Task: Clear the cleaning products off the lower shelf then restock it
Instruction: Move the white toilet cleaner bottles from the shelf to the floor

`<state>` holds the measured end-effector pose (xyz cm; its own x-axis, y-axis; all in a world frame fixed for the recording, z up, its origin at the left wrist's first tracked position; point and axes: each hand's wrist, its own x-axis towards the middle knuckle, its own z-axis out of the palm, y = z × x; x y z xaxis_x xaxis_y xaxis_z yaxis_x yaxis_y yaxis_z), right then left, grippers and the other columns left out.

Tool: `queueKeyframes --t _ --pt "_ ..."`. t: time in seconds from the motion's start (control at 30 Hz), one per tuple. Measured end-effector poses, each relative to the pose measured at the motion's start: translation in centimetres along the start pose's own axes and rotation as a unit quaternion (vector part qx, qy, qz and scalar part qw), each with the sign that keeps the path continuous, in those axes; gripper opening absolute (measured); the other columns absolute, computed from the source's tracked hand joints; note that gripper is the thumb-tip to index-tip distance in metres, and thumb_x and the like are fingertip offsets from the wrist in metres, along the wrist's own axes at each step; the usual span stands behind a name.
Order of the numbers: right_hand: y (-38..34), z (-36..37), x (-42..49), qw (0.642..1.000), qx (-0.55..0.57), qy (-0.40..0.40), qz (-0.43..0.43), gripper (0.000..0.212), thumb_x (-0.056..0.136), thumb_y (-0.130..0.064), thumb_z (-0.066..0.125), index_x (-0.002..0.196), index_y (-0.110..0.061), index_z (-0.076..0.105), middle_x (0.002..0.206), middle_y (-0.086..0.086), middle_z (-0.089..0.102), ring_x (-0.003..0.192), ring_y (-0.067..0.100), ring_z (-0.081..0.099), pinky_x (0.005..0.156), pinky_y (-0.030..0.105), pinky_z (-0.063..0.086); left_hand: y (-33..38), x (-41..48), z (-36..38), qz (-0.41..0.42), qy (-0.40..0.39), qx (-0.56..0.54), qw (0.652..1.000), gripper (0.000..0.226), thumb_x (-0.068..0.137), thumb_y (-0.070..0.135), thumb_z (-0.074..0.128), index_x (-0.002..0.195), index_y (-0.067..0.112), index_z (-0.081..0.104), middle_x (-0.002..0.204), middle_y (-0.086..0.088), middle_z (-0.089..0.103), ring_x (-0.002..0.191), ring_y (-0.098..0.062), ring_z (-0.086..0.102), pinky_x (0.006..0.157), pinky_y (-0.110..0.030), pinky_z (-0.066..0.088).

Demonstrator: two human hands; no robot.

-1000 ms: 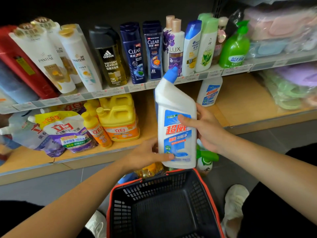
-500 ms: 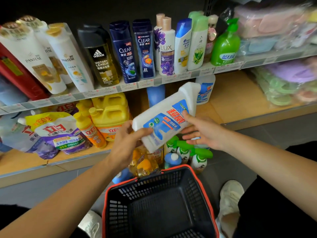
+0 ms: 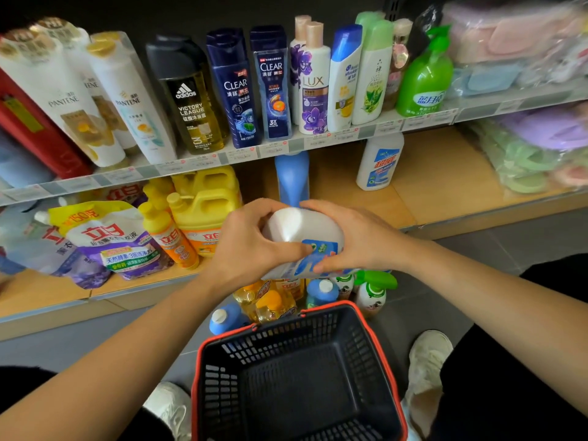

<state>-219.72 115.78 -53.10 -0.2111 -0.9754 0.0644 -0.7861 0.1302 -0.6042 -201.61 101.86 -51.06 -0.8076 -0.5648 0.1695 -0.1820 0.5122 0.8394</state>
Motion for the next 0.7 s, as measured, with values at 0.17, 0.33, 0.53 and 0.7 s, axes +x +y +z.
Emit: queueKeyframes --t 0.17,0.33,0.53,0.7 --pt "-0.1 0.5 -0.7 0.995 0.094 0.011 0.01 0.055 0.057 -0.047 0.094 0.1 -0.04 0.06 0.094 -0.012 0.069 0.086 0.007 0.066 0.072 0.045 0.056 0.5 -0.1 0.2 0.018 -0.064 -0.016 0.998 0.055 0.066 0.036 0.093 0.113 0.02 0.068 0.106 0.007 0.069 0.098 -0.011 0.067 0.08 -0.037 0.06" --pt "-0.2 1.1 -0.7 0.992 0.101 0.069 0.014 0.071 0.059 -0.044 0.094 0.119 -0.027 0.061 0.102 -0.013 0.07 0.092 0.002 0.067 0.072 0.035 0.059 0.5 0.3 0.0 -0.052 -0.065 -0.151 0.985 0.041 0.079 0.041 0.077 0.112 0.017 0.07 0.103 0.002 0.073 0.096 -0.012 0.071 0.075 -0.023 0.057" --pt "-0.5 1.6 -0.9 0.996 0.054 0.068 0.003 0.072 0.06 -0.046 0.093 0.122 -0.035 0.058 0.102 -0.016 0.069 0.089 0.002 0.065 0.069 0.025 0.055 0.3 0.3 0.3 -0.117 -0.037 -0.183 0.976 0.031 0.079 0.039 0.077 0.096 0.012 0.073 0.095 -0.011 0.072 0.084 -0.018 0.069 0.072 -0.033 0.053" --pt "-0.6 2.0 -0.8 0.995 0.057 0.078 0.01 0.073 0.059 -0.045 0.094 0.122 -0.034 0.059 0.102 -0.016 0.069 0.089 0.004 0.066 0.071 0.035 0.057 0.2 0.1 0.4 -0.112 -0.026 -0.187 0.976 0.032 0.084 0.044 0.069 0.097 0.016 0.075 0.095 -0.007 0.073 0.086 -0.017 0.069 0.074 -0.034 0.053"
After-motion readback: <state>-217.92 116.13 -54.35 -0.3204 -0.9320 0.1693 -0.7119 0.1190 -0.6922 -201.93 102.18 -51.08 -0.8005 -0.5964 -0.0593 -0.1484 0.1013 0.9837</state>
